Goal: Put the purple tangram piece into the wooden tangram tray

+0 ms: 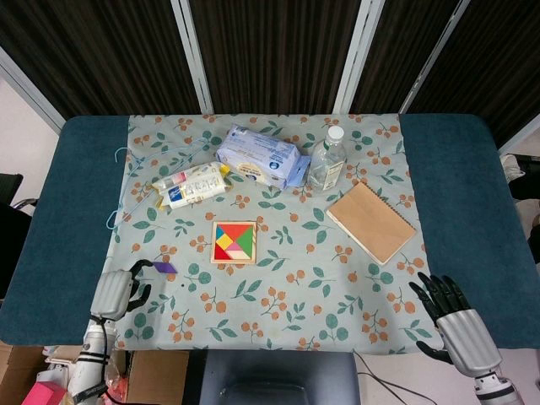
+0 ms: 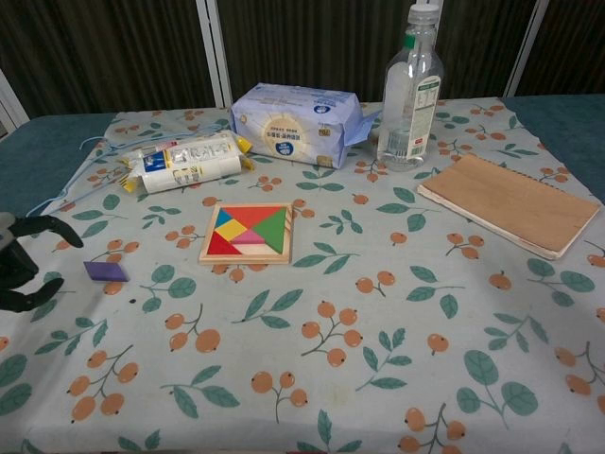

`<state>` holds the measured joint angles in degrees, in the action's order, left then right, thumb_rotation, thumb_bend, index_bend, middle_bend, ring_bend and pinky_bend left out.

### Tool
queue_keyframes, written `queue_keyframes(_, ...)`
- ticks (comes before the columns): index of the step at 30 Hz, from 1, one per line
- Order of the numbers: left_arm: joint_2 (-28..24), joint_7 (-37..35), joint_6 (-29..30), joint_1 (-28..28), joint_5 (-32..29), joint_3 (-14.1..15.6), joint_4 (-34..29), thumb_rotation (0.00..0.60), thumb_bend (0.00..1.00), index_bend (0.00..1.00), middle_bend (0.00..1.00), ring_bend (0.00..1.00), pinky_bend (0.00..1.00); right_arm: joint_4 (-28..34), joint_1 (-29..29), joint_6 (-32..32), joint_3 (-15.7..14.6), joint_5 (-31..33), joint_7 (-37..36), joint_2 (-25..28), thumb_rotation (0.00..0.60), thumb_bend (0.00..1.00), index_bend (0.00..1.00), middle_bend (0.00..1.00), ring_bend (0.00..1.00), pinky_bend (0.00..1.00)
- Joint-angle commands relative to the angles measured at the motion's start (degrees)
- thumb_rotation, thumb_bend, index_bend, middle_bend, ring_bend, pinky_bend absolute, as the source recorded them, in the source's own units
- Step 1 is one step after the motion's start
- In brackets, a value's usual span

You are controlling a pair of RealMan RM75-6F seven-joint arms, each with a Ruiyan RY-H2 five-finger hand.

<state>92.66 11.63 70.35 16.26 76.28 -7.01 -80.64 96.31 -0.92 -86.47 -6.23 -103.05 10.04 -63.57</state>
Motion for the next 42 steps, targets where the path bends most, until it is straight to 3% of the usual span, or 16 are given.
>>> queue_keyframes(1,2.92,2.28,-2.01,1.89,-2.60,-1.52,1.57,0.600,0.40,0.33,1.00,1.00,1.00,0.00,0.06,-0.17,-0.01,-0.01,-0.25,0.14,0.600,0.16,0.00,0.00,0.00,0.00)
queue_keyframes(19,10.28,3.62,-2.31,5.11,-4.87,-2.78,12.16,0.600,0.39,0.39,1.00,1.00,1.00,-0.71,0.39,-1.46,-0.20,-0.62,-2.45,1.07,0.600,0.16,0.00,0.00,0.00,0.00)
queue_keyframes(36,11.62,2.57,-2.65,5.80,-6.02,-2.96,14.68,0.600,0.39,0.44,1.00,1.00,1.00,-0.75,0.60,-1.67,-0.23,-0.58,-2.73,1.21,0.600,0.16,0.00,0.00,0.00,0.00)
queue_keyframes(42,11.88,2.44,-2.31,5.94,-6.23,-3.20,15.13,0.600,0.39,0.52,1.00,1.00,1.00,-0.74,0.63,-1.57,-0.25,-0.54,-2.65,1.22,0.600,0.16,0.00,0.00,0.00,0.00)
